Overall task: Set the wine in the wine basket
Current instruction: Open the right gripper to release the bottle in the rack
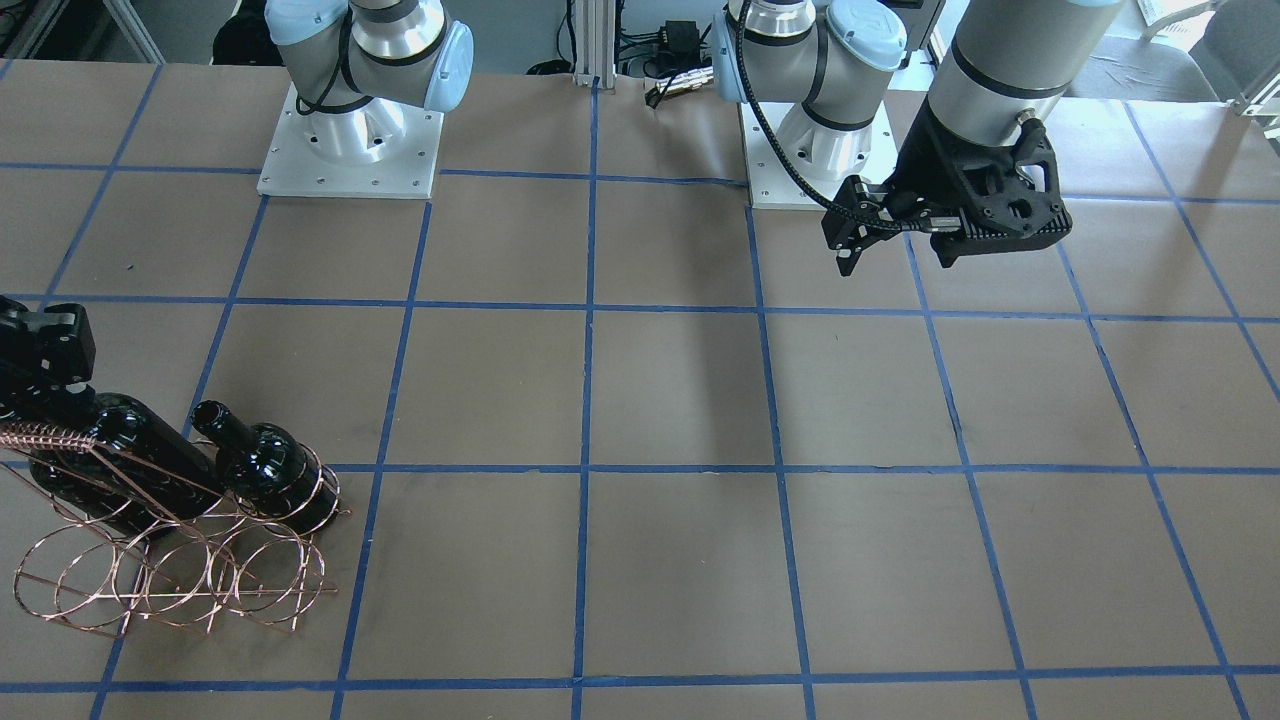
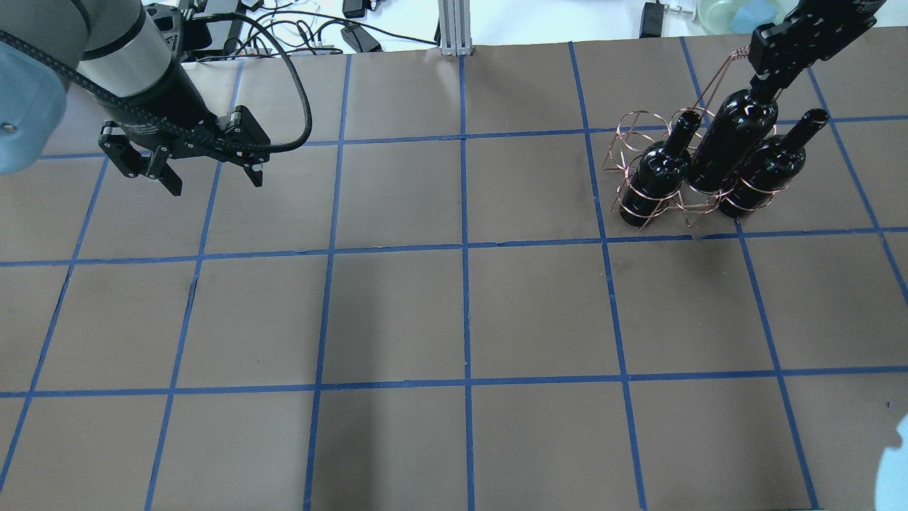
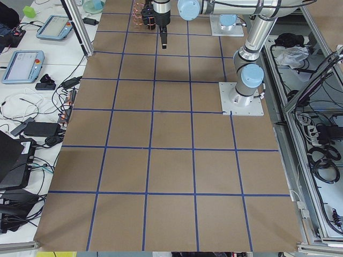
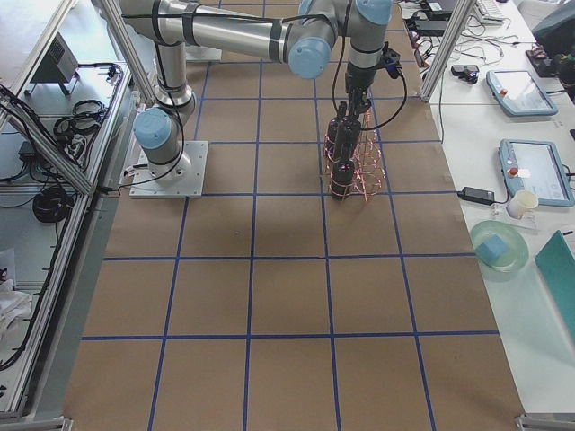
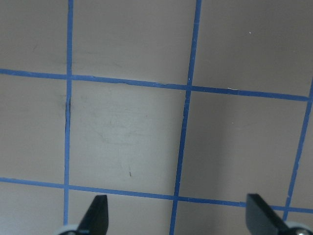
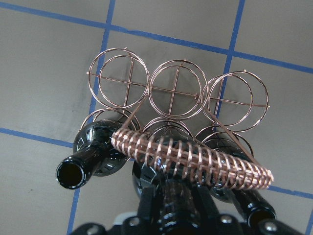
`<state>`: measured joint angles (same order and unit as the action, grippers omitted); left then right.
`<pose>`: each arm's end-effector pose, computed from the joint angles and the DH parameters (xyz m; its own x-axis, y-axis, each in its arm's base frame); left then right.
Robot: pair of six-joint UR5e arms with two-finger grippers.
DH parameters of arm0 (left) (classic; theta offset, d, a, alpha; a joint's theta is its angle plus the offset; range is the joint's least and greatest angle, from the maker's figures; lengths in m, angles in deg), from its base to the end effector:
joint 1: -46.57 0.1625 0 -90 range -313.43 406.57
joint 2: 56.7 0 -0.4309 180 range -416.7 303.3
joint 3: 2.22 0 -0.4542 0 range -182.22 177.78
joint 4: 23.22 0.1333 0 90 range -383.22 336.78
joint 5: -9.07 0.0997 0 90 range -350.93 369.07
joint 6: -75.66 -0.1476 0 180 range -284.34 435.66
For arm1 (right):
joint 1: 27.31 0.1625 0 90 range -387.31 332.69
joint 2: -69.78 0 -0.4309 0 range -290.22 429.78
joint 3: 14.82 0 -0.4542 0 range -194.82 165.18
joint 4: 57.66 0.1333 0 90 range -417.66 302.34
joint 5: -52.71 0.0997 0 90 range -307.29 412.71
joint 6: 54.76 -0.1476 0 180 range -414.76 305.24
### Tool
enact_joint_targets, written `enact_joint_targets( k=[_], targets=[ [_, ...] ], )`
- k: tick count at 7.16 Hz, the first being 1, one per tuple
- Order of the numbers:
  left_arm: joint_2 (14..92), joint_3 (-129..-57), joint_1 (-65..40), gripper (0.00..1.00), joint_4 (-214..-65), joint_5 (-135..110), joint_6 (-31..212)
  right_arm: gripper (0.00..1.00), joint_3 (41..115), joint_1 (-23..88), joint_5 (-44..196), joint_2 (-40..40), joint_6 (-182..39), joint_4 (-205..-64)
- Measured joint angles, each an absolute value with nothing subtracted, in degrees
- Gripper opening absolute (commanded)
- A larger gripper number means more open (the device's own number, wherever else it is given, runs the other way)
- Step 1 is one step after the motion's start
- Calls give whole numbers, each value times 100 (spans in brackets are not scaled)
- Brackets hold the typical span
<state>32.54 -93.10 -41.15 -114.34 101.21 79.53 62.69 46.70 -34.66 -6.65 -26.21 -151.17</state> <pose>-0.1060 -0.5496 0.4428 -0.9936 -0.1063 -0.0387 -0.1071 0.9941 0.0191 -0.0475 -0.6741 0.4297 -0.9755 -0.2189 -0.0200 -0.2175 0.9743 -0.0592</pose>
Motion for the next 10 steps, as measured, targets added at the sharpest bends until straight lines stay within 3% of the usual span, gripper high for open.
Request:
enact_joint_targets(
  k=[10],
  targets=[
    [3251,-9310,-4115,100,-11439,10124,7952,0,6963,4679,-3487,-529,-2649,-15688]
  ],
)
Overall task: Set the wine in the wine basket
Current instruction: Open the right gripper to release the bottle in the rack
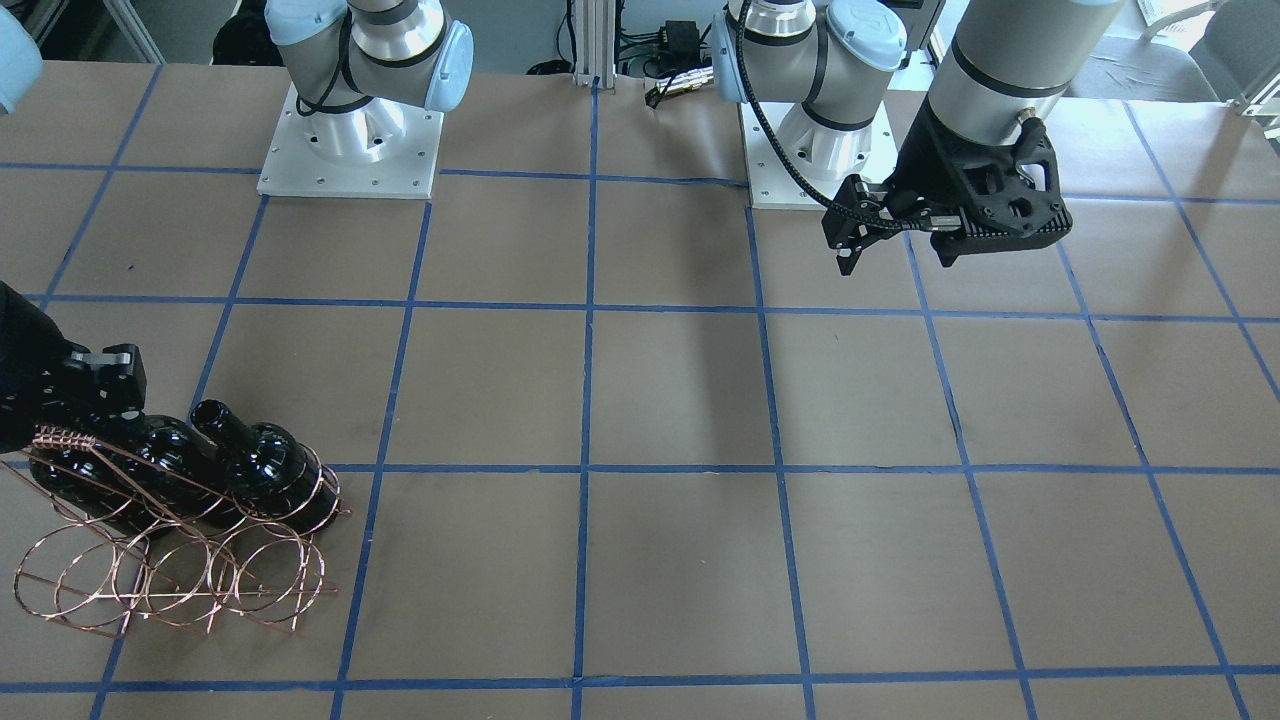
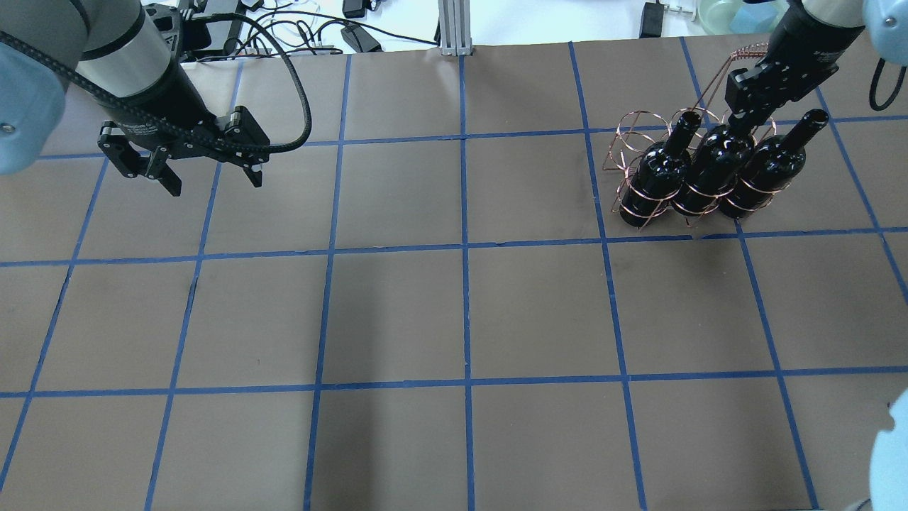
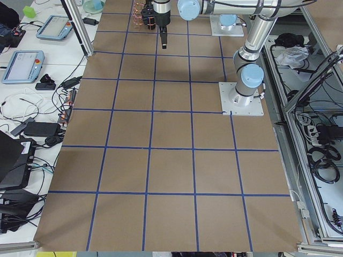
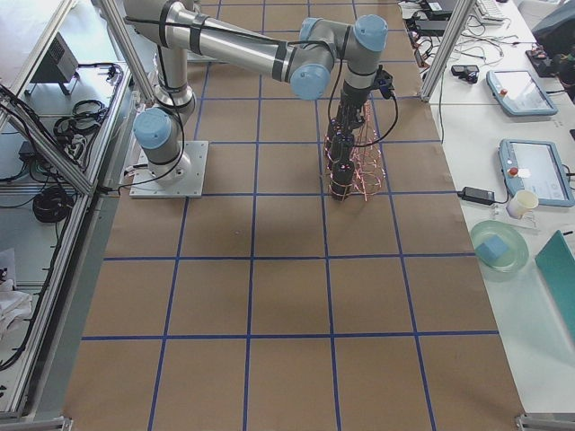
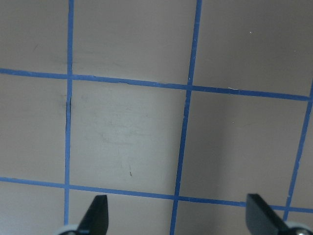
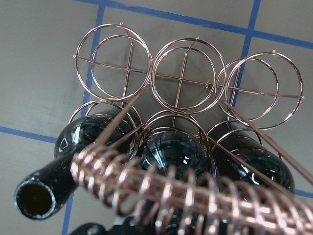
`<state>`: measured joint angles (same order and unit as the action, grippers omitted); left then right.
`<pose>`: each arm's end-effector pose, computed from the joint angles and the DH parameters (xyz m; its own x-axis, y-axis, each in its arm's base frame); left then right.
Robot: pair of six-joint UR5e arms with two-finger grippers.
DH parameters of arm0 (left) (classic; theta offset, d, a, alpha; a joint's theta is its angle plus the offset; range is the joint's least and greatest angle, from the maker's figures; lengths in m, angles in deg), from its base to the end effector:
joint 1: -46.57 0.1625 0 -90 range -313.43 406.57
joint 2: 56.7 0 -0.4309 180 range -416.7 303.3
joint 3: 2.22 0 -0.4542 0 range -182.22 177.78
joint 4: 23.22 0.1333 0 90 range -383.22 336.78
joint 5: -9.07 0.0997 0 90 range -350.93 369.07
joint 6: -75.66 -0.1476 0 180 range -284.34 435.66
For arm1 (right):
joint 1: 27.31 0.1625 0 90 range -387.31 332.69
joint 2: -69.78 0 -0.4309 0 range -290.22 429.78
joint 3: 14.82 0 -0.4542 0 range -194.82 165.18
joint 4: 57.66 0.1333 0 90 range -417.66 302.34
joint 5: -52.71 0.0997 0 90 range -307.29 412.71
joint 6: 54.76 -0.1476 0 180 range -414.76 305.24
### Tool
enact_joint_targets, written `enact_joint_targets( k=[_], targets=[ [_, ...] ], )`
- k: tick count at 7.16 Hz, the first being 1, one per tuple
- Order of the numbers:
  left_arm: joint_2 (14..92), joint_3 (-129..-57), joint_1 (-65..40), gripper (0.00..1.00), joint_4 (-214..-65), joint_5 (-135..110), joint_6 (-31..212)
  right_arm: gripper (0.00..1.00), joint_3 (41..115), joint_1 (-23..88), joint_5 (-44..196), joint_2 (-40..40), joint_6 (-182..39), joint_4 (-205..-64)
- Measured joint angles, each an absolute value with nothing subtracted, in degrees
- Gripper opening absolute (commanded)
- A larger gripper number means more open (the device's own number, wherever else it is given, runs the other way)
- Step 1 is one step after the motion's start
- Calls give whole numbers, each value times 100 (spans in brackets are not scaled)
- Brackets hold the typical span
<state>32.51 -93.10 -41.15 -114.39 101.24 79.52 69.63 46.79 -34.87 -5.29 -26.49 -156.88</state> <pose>-0.1059 -0.5493 0.4430 -0.9936 -0.1061 -0.0392 -0.1069 0.9941 0.0194 -0.0462 -0.6715 0.3571 -0.9760 -0.2143 -0.0385 -0.2138 0.9767 -0.0175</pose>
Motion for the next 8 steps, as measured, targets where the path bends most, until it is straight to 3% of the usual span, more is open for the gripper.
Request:
enact_joint_targets(
  k=[1,2,3,4,5,8],
  targets=[
    [3251,-9310,-4115,100,-11437,10125,7952,0,6992,4679,-3493,-496,-2654,-15761],
    [3251,-9310,-4115,100,-11439,10126,7952,10,7003,4679,-3497,-472,-2660,-15804],
    [3251,-9310,-4115,100,-11440,10123,7952,28,7005,4679,-3516,-449,-2662,-15821],
    [3249,-9312,-4115,100,-11447,10119,7952,75,7007,4679,-3551,-416,-2667,-15826],
    [3247,-9319,-4115,100,-11458,10116,7952,100,7008,4679,-3574,-398,-2677,-15831],
    [3243,-9334,-4120,100,-11459,10105,7952,100,6846,4699,-3590,-480,-3111,-15772]
  ],
)
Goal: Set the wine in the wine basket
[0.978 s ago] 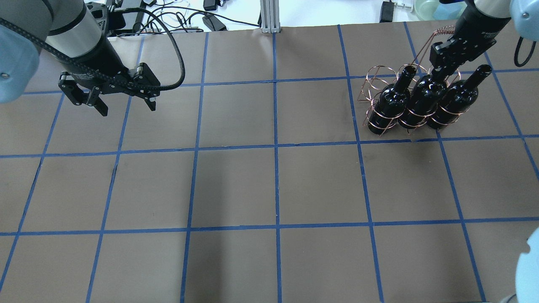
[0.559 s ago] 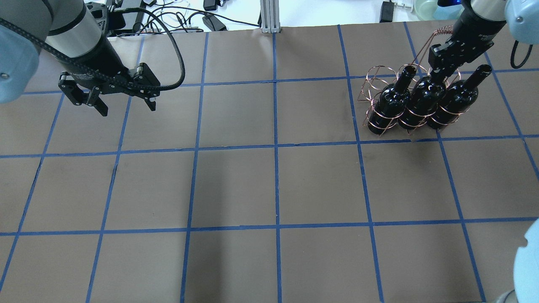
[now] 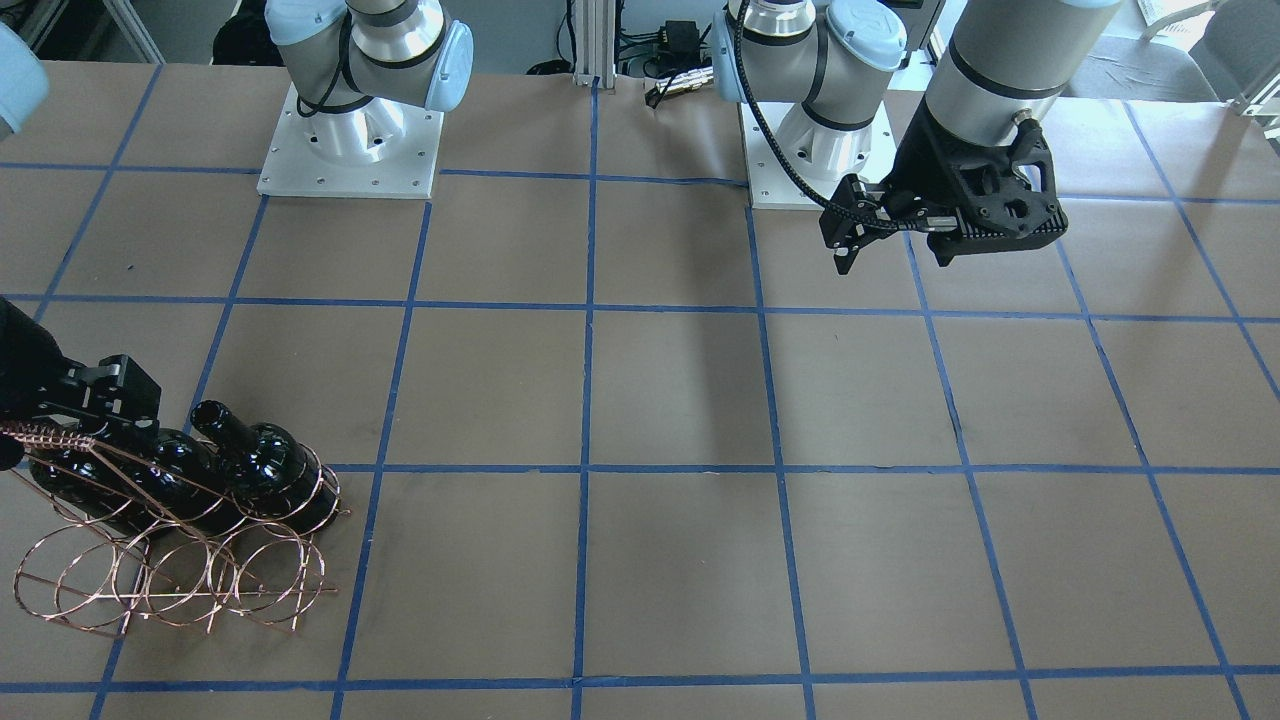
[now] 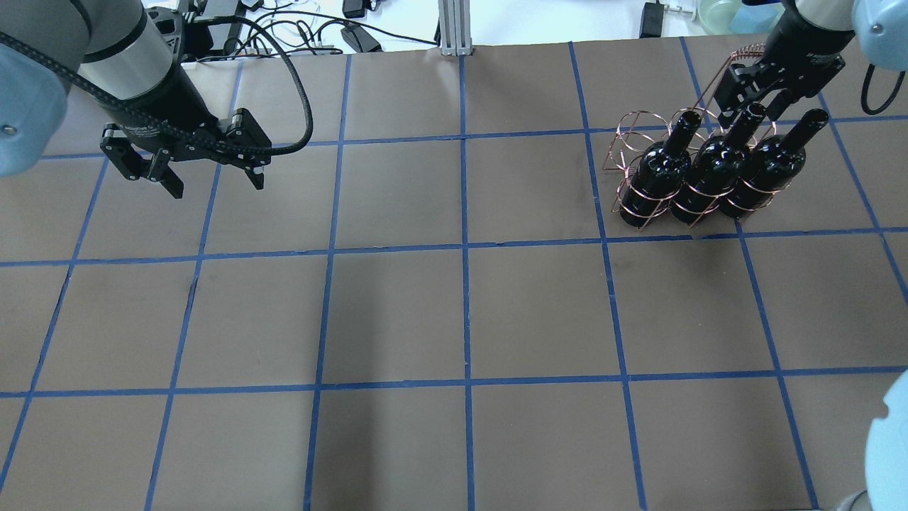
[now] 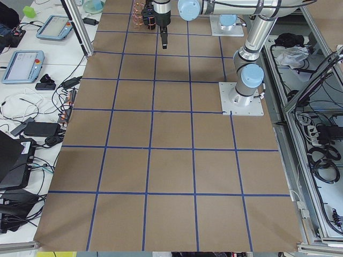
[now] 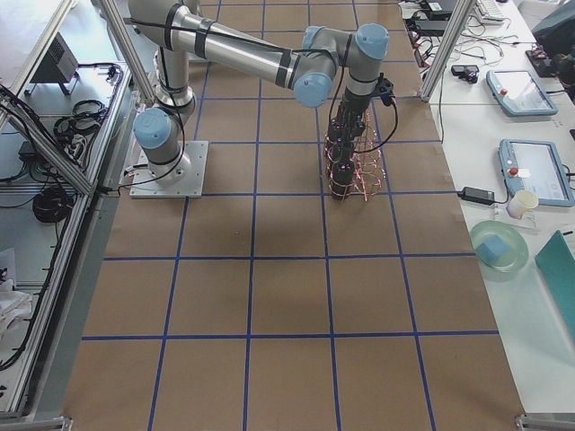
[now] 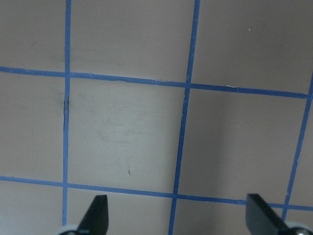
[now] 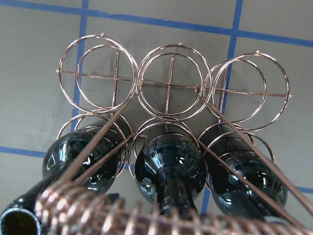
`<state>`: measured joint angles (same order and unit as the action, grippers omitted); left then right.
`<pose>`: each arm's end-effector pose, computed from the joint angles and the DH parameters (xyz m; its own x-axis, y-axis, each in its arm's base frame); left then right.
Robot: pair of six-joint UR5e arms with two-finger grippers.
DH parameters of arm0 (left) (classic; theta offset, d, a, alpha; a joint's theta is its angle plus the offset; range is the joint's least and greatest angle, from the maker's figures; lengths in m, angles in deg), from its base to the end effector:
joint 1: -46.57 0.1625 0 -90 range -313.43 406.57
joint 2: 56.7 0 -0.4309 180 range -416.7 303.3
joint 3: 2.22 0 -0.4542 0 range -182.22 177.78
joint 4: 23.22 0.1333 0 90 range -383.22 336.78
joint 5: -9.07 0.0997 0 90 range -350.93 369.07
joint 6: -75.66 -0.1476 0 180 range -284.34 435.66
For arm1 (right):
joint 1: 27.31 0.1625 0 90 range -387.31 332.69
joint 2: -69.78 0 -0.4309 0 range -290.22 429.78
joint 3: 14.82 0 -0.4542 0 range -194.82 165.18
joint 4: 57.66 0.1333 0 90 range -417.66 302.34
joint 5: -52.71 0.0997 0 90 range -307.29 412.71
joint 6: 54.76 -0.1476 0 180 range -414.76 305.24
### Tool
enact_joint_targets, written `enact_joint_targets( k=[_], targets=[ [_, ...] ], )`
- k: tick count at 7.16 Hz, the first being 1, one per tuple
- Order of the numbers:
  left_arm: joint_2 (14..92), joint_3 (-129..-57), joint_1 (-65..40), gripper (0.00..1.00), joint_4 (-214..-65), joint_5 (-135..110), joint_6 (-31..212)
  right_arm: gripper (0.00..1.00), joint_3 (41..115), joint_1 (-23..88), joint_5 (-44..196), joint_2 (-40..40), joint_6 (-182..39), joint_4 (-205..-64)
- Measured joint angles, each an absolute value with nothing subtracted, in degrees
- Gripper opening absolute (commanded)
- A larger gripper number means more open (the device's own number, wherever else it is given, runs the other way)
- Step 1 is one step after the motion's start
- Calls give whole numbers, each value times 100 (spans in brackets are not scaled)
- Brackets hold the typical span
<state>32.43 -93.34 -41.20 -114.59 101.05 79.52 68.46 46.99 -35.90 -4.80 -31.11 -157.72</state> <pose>-0.1070 -0.5477 0.4411 -0.9938 -0.1051 -0.0364 -0.1060 0.9940 0.0259 -0.0486 -0.6789 0.3640 -0.9902 -0.1388 -0.0127 -0.1383 0.9899 -0.0315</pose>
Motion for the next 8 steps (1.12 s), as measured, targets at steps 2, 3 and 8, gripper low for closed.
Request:
enact_joint_targets(
  k=[2,3,8],
  targets=[
    [3242,-9336,-4116,100,-11462,10110,7948,100,6510,4743,-3583,-814,-3200,-15266],
    [3242,-9336,-4115,100,-11458,10109,7950,100,6418,4893,-3585,-1082,-3393,-14939],
    [3214,-9312,-4110,100,-11417,10071,7948,99,6512,6364,-3629,-1583,-5240,-14249]
  ],
)
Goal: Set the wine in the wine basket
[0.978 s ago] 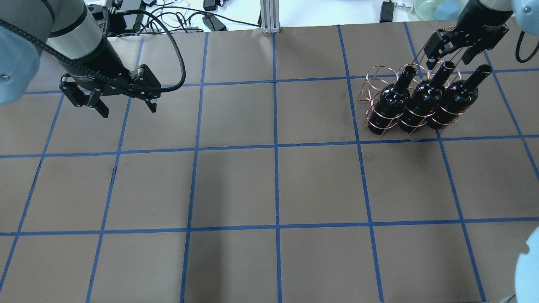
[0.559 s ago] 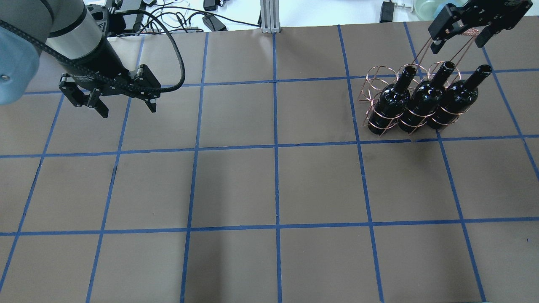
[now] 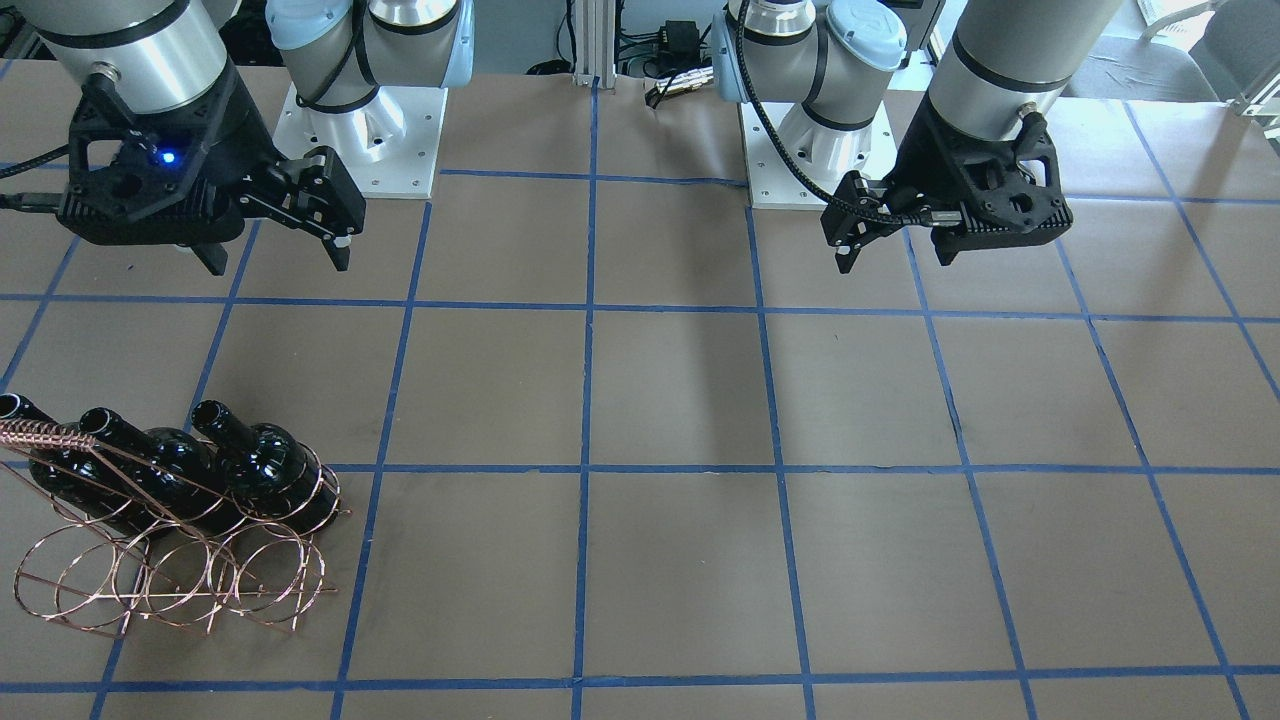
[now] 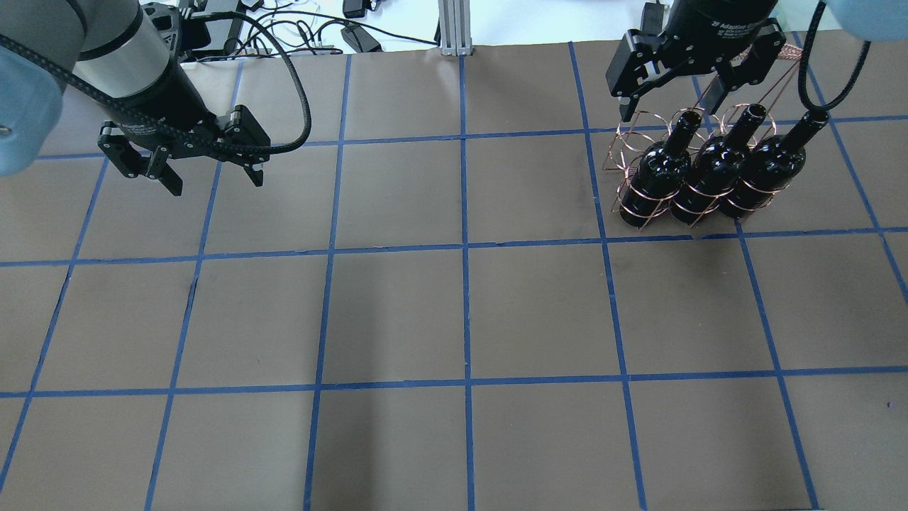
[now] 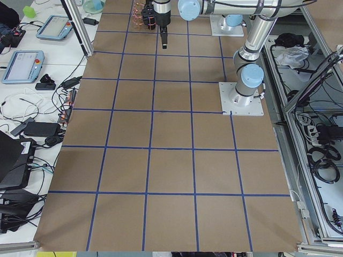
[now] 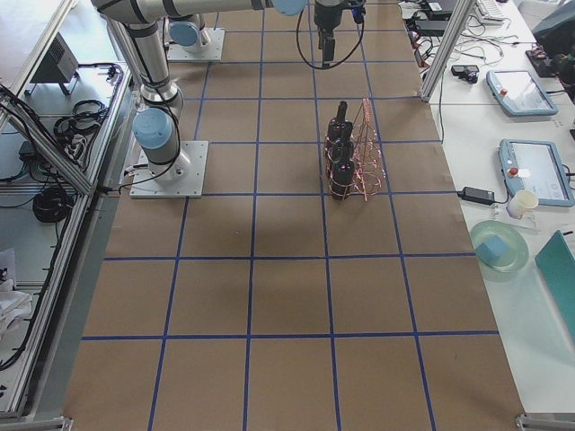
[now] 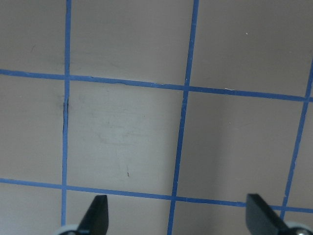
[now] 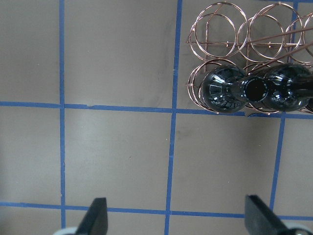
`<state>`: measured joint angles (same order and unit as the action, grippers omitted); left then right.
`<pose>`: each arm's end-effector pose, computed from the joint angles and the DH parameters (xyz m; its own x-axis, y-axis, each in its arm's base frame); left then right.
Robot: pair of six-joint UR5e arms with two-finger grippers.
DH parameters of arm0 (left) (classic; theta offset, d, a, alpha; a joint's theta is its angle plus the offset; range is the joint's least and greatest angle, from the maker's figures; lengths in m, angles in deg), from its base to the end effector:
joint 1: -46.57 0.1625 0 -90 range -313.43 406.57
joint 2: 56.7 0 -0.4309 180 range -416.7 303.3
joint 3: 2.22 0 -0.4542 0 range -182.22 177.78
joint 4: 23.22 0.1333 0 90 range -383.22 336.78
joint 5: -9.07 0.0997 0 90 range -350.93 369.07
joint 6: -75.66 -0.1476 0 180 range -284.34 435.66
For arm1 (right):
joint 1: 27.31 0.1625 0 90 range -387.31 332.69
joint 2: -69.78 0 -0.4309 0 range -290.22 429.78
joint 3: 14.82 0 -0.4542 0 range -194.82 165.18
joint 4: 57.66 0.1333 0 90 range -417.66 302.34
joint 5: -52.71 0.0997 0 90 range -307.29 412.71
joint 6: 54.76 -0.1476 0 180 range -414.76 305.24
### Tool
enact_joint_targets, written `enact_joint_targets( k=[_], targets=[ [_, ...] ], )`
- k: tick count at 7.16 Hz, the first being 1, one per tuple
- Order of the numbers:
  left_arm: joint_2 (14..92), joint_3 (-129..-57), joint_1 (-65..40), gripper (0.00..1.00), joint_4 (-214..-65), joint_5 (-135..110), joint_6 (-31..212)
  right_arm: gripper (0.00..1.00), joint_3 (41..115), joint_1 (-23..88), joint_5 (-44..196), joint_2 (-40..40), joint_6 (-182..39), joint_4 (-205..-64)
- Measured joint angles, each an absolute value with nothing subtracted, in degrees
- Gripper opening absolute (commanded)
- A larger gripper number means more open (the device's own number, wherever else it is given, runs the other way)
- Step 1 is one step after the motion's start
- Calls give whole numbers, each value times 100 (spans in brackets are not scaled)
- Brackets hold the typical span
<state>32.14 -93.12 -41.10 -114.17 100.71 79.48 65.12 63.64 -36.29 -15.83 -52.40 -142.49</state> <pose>-0.1069 -0.5482 0.4466 -0.9939 -0.1068 -0.0294 -0.1071 0.9942 0.0101 0.1456 -0.5836 0.4903 -0.9982 -0.0579 -0.0171 -0.0577 0.9983 -0.0094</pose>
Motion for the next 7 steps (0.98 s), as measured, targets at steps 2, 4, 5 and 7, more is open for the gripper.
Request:
enact_joint_targets(
  k=[2,4,5,7],
  targets=[
    [3194,-9299,-4114,100,-11408,10065,7952,99,6545,6374,-3626,-1646,-5128,-14097],
    [3182,-9278,-4114,100,-11402,10063,7952,99,6550,6362,-3637,-1704,-5049,-13934],
    [3179,-9277,-4114,100,-11402,10064,7952,99,6550,6346,-3642,-1708,-4918,-13934],
    [3178,-9275,-4103,100,-11401,10083,7952,99,6557,6274,-3638,-1712,-4638,-13935]
  ],
)
